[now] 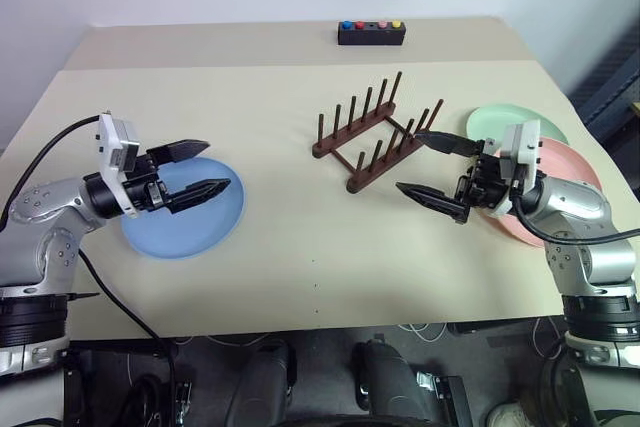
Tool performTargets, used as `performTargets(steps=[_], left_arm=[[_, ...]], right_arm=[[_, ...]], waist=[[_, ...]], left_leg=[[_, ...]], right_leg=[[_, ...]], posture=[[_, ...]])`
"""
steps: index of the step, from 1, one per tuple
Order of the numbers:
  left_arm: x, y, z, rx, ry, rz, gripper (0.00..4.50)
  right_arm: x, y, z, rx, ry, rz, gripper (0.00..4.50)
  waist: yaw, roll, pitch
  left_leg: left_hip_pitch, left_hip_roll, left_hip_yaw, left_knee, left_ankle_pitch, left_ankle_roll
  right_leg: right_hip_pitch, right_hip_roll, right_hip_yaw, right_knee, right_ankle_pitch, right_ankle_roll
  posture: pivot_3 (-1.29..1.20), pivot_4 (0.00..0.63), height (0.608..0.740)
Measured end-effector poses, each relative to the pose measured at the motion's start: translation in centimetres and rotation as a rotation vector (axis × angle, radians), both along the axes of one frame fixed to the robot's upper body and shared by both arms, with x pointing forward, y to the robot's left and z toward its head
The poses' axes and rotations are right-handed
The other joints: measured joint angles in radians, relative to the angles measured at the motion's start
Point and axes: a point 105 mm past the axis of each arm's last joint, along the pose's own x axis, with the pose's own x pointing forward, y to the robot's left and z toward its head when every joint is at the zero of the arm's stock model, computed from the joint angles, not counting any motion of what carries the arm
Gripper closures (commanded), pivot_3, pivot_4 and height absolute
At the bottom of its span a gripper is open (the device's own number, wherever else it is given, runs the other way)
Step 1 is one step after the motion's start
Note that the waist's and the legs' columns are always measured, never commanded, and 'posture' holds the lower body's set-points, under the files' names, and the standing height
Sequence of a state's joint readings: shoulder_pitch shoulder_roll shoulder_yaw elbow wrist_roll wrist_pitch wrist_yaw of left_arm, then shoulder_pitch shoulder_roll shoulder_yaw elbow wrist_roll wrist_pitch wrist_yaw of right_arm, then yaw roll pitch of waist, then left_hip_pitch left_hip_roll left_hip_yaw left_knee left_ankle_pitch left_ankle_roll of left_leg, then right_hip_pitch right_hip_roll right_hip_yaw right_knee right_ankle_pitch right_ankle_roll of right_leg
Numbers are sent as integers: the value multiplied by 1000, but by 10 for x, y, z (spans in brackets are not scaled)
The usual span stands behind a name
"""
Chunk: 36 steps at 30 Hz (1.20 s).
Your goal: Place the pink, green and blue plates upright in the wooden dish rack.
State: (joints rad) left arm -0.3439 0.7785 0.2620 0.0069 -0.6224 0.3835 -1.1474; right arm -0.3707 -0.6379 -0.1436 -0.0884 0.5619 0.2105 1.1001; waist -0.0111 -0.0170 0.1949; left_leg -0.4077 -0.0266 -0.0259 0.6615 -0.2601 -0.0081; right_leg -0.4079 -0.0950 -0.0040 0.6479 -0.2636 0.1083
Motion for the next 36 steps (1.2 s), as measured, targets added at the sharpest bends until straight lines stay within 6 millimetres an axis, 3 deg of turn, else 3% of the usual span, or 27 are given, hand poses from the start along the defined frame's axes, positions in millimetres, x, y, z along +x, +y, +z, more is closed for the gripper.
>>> performTargets(steps=[9, 18, 28, 32, 36], left_arm=[[11, -6, 5, -28, -25, -15, 0], [25, -42, -6, -47, 36, -49, 0], [24, -119, -12, 61, 92, -158, 0], [40, -148, -36, 175, 88, -46, 0], [42, -180, -52, 207, 113, -28, 0]], right_arm=[[3, -3, -1, -2, -6, -29, 56], [5, -7, -1, -1, -15, -66, 56], [5, -12, -1, 20, -43, -124, 56], [8, -11, -1, 36, -65, -143, 56], [8, -12, 0, 34, -80, -153, 56]], waist=[[1, 0, 0], [-2, 0, 0], [0, 0, 0], [1, 0, 0], [2, 0, 0]], left_leg=[[0, 0, 0, 0, 0, 0], [0, 0, 0, 0, 0, 0], [0, -1, 0, 1, 0, 0], [0, -1, 0, 1, 0, 0], [0, -1, 0, 1, 0, 0]], right_leg=[[0, 1, 0, 0, 0, 0], [0, 1, 0, 0, 0, 0], [1, 2, 0, 0, 0, 0], [1, 2, 0, 0, 0, 0], [1, 2, 0, 0, 0, 1]], posture=[[0, 150, 740], [0, 150, 740], [0, 150, 740], [0, 150, 740], [0, 150, 740]])
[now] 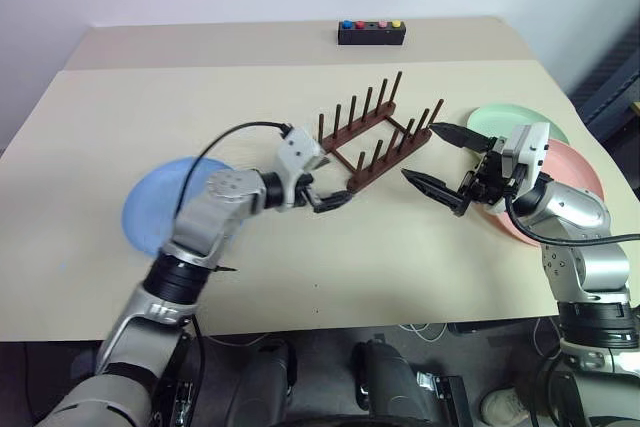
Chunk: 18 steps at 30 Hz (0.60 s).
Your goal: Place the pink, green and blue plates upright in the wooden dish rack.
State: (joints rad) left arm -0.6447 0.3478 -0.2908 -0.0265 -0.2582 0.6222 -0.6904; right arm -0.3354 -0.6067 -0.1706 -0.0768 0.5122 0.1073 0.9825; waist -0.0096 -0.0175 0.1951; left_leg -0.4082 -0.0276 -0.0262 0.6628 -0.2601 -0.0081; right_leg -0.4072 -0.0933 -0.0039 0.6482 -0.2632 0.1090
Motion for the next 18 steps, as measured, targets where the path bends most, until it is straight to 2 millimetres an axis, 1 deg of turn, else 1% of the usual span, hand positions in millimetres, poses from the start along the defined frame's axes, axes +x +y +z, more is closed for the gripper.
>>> performTargets(steps=[5, 8, 11, 14, 18], left_arm=[[20, -20, -8, 60, -14, 84, 0], [26, -24, -20, 111, 0, 107, 0], [24, -29, -30, 131, 32, 90, 0], [22, -35, -34, 144, 36, 86, 0], [22, -41, -41, 140, 91, 121, 0]], right_arm=[[1, -2, 1, -2, -10, -28, 56], [2, -3, 2, -5, -16, -47, 56], [0, -3, 4, -6, -29, -57, 56], [-2, -3, 7, -6, -44, -64, 56], [-2, -5, 8, -8, -48, -76, 56]], waist=[[0, 0, 0], [-2, 0, 0], [0, 0, 0], [1, 0, 0], [1, 0, 0]], left_leg=[[0, 0, 0, 1, 0, 0], [0, 0, 0, 0, 0, 0], [0, 0, 0, 0, 0, 0], [0, 0, 0, 1, 0, 0], [0, 0, 0, 1, 0, 0]], right_leg=[[0, 0, 0, 0, 0, 0], [0, 1, 0, 0, 0, 0], [0, 0, 0, 0, 0, 0], [0, 0, 0, 0, 0, 0], [0, 0, 0, 0, 0, 0]], posture=[[0, 150, 740], [0, 150, 740], [0, 150, 740], [0, 150, 740], [0, 150, 740]])
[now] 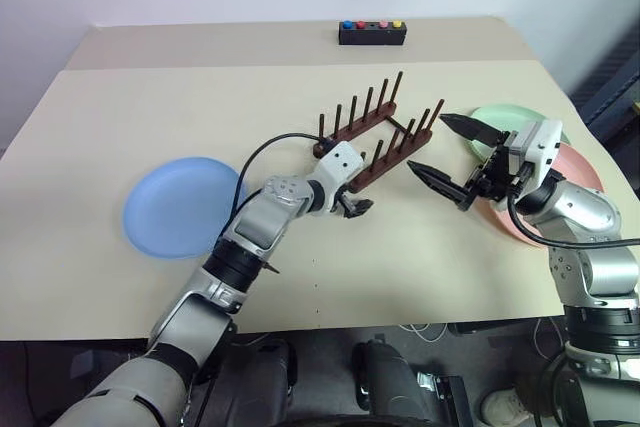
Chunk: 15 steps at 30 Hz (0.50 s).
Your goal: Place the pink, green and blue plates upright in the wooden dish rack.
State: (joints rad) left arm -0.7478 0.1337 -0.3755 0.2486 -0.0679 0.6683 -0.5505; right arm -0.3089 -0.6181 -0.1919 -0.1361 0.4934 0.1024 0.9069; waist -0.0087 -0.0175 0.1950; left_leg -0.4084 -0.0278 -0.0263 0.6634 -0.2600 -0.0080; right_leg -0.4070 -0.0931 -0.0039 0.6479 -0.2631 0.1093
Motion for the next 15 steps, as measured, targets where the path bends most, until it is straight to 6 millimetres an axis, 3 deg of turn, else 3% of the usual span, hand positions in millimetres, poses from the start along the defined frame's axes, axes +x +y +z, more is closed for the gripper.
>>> performTargets(steps=[2, 5, 11, 15], left_arm=[[0, 0, 0, -2, 11, 9, 0], [0, 0, 0, -1, 21, 10, 873], [0, 1, -1, -2, 28, 20, 3802], [1, 1, -1, 1, 24, 24, 3826]], right_arm=[[0, -1, -1, -3, 3, -4, 56], [0, -4, 1, -12, 0, -12, 0], [0, -6, 3, -17, -6, -20, 0], [1, -6, 4, -16, -11, -20, 0]], waist=[[0, 0, 0], [-1, 0, 0], [0, 0, 0], [0, 0, 0]], left_leg=[[0, 0, 0, 0, 0, 0], [0, 0, 0, 0, 0, 0], [0, 0, 0, 0, 0, 0], [0, 0, 0, 0, 0, 0]], right_leg=[[0, 0, 0, 0, 0, 0], [0, 0, 0, 0, 0, 0], [0, 0, 0, 0, 0, 0], [1, 0, 0, 0, 0, 0]], posture=[[0, 150, 740], [0, 150, 740], [0, 150, 740], [0, 150, 740]])
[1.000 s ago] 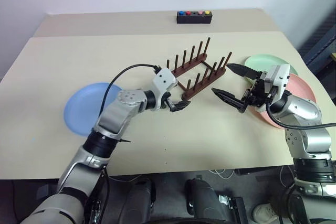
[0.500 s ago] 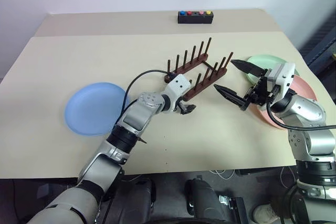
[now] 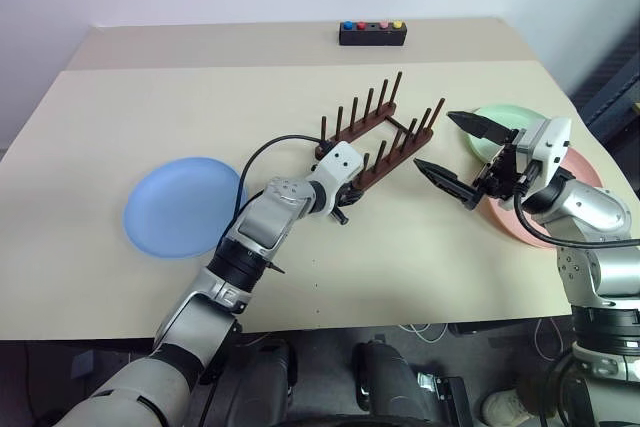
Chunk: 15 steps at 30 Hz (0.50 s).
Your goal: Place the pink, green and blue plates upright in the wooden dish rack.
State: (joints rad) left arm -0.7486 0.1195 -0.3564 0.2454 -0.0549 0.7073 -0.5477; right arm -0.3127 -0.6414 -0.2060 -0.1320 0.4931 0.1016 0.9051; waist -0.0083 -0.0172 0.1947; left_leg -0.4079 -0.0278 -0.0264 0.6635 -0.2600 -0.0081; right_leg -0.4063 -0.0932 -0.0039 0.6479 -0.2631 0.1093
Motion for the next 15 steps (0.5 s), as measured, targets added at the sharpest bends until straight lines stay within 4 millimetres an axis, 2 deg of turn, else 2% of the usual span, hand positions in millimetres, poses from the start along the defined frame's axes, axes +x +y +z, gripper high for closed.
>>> performTargets(steps=[4, 9, 12, 15], left_arm=[[6, 7, 2, -4, -14, 21, 3826], [19, 28, 12, -1, -28, 49, 3826], [23, 43, 18, 30, -62, -19, 3826], [20, 51, 23, 22, -45, -106, 3826]], right_arm=[[2, -1, 5, 6, -15, -6, 0], [9, -17, 12, 37, -46, -78, 0], [20, -36, 33, 77, -140, -179, 0], [19, -40, 38, 78, -173, -188, 0]], waist=[[-1, 0, 0], [-5, 0, 0], [-3, 0, 0], [1, 0, 0]], left_leg=[[0, 0, 0, 0, 0, 0], [0, 0, 0, 0, 0, 0], [0, 0, 0, 0, 0, 0], [-1, 0, 0, -1, 0, 0]], right_leg=[[0, 0, 0, 0, 0, 0], [-1, 0, 0, 1, 0, 0], [-1, 0, 0, 1, 0, 0], [-1, 0, 0, -1, 0, 0]], posture=[[0, 150, 740], [0, 150, 740], [0, 150, 740], [0, 150, 740]])
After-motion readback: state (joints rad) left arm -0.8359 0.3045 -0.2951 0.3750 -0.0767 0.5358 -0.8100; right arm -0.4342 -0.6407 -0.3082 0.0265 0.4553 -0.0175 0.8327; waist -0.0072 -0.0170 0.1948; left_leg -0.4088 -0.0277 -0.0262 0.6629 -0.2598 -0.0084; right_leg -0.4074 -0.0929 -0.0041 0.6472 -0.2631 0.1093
